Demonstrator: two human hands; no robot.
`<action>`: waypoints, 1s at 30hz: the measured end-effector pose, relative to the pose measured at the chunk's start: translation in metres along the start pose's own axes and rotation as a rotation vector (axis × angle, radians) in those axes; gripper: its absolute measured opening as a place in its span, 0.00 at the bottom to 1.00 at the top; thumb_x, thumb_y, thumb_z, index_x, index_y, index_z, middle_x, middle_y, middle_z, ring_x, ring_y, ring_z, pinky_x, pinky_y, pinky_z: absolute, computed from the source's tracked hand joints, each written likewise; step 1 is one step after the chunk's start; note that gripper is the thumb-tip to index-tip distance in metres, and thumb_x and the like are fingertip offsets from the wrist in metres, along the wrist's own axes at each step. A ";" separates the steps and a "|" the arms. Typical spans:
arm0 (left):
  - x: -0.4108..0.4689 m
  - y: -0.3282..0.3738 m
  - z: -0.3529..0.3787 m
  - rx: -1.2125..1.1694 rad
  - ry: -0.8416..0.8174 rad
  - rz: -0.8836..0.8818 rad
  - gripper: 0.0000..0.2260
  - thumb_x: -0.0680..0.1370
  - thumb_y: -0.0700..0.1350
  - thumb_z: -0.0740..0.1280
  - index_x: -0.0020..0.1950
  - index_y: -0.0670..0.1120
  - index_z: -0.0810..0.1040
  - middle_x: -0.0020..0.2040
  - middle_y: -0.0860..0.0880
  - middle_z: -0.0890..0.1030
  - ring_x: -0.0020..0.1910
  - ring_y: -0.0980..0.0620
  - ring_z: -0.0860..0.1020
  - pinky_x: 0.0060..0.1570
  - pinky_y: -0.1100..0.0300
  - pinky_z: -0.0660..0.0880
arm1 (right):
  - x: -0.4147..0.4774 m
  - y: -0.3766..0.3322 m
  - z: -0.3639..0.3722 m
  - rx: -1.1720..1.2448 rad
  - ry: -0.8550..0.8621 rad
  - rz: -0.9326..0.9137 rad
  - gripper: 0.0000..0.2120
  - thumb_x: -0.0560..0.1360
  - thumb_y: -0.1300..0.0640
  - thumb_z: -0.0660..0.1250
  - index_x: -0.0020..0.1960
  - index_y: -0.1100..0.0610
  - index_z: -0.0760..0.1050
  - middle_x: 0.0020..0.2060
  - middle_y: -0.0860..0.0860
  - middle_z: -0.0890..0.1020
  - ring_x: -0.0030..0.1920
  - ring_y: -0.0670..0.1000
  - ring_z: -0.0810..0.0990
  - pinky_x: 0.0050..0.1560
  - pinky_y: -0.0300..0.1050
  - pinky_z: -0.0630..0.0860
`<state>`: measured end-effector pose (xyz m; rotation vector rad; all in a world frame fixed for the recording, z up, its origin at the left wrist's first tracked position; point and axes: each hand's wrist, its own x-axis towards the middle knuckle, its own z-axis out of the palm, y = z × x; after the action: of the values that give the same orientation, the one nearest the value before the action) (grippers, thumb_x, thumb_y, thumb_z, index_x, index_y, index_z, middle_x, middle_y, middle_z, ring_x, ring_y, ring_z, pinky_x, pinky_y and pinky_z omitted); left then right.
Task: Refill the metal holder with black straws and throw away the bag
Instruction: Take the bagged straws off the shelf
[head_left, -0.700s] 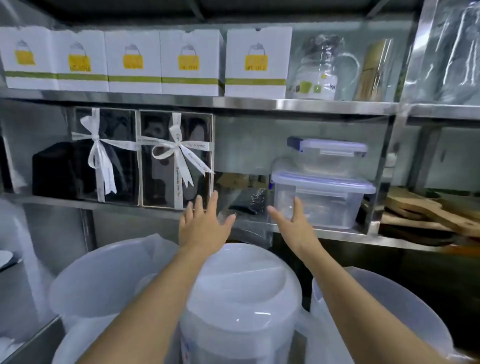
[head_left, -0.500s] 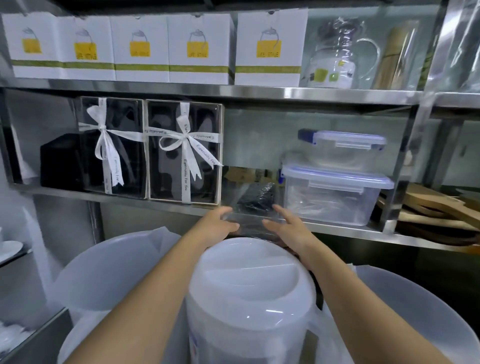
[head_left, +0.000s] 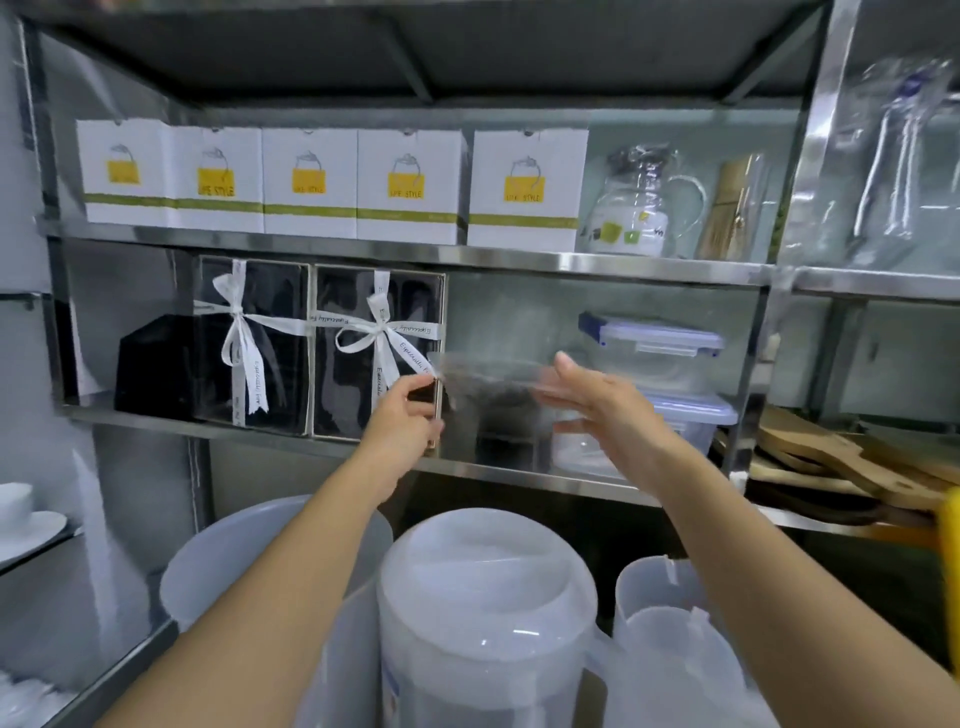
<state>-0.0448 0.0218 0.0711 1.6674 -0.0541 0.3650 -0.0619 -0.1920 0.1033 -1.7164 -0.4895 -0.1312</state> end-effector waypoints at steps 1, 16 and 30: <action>-0.004 0.003 -0.001 0.119 -0.005 0.038 0.26 0.73 0.34 0.67 0.67 0.53 0.67 0.64 0.43 0.73 0.54 0.49 0.75 0.41 0.63 0.73 | -0.004 -0.010 -0.002 -0.001 0.007 -0.035 0.30 0.65 0.33 0.63 0.57 0.54 0.79 0.54 0.49 0.83 0.59 0.48 0.78 0.51 0.44 0.73; -0.136 0.128 0.021 -0.225 -0.129 0.442 0.07 0.70 0.38 0.72 0.38 0.50 0.82 0.32 0.61 0.83 0.36 0.67 0.80 0.38 0.77 0.72 | -0.129 -0.155 -0.021 0.122 0.156 -0.381 0.08 0.67 0.53 0.71 0.43 0.56 0.78 0.29 0.46 0.81 0.29 0.45 0.74 0.32 0.39 0.67; -0.287 0.092 0.119 -0.377 -0.359 0.172 0.07 0.71 0.38 0.71 0.35 0.48 0.84 0.38 0.48 0.85 0.43 0.50 0.80 0.48 0.59 0.75 | -0.302 -0.095 -0.071 0.028 0.349 0.050 0.14 0.70 0.55 0.71 0.49 0.65 0.78 0.47 0.63 0.82 0.45 0.53 0.78 0.47 0.48 0.69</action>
<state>-0.3152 -0.1575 0.0725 1.3383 -0.5068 0.1658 -0.3587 -0.3234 0.0981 -1.6329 -0.1884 -0.3784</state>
